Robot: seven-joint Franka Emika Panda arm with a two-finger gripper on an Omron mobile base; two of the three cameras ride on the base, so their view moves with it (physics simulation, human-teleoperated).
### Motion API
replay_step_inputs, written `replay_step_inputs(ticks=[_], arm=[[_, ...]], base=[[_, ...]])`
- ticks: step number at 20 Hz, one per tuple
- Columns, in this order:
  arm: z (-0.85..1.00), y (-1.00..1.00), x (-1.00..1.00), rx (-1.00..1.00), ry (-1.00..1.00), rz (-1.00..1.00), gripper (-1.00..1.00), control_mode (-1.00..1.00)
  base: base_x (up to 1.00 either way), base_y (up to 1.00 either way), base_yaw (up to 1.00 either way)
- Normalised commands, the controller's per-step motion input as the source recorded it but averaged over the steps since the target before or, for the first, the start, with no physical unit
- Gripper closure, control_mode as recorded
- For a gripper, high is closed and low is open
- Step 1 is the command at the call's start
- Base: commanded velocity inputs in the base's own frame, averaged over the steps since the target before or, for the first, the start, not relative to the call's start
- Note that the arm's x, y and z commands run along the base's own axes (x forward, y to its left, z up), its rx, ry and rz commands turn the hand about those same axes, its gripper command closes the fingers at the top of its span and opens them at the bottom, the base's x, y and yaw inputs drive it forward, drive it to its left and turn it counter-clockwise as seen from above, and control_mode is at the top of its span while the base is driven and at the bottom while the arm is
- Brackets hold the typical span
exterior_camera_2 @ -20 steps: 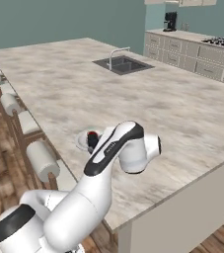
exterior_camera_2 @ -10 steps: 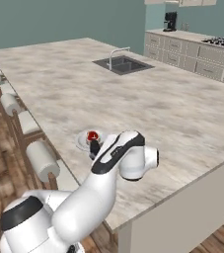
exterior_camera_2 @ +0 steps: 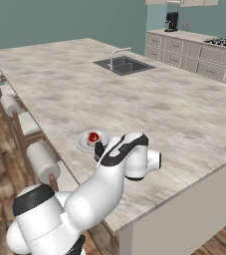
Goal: Retrieve the shaker from the cabinet and place it next the steak on a plate on the dining table.
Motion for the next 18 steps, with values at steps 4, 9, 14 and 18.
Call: replay_step_inputs(ticks=[4, 9, 14, 18], arm=[[-0.04, -0.05, 0.38, 0.01, 0.0, 0.0, 1.0, -1.0], [-0.12, 0.0, 0.38, 0.0, 0.0, 0.0, 1.0, -1.0], [-0.16, -0.04, 0.3, 0.0, 0.0, 0.0, 1.0, -1.0], [-0.08, -0.01, 0.26, 0.0, 0.0, 0.0, 1.0, -1.0]], base=[[0.0, 0.0, 0.0], [0.0, 0.0, 0.0], [0.0, 0.0, 0.0], [0.0, 0.0, 0.0]])
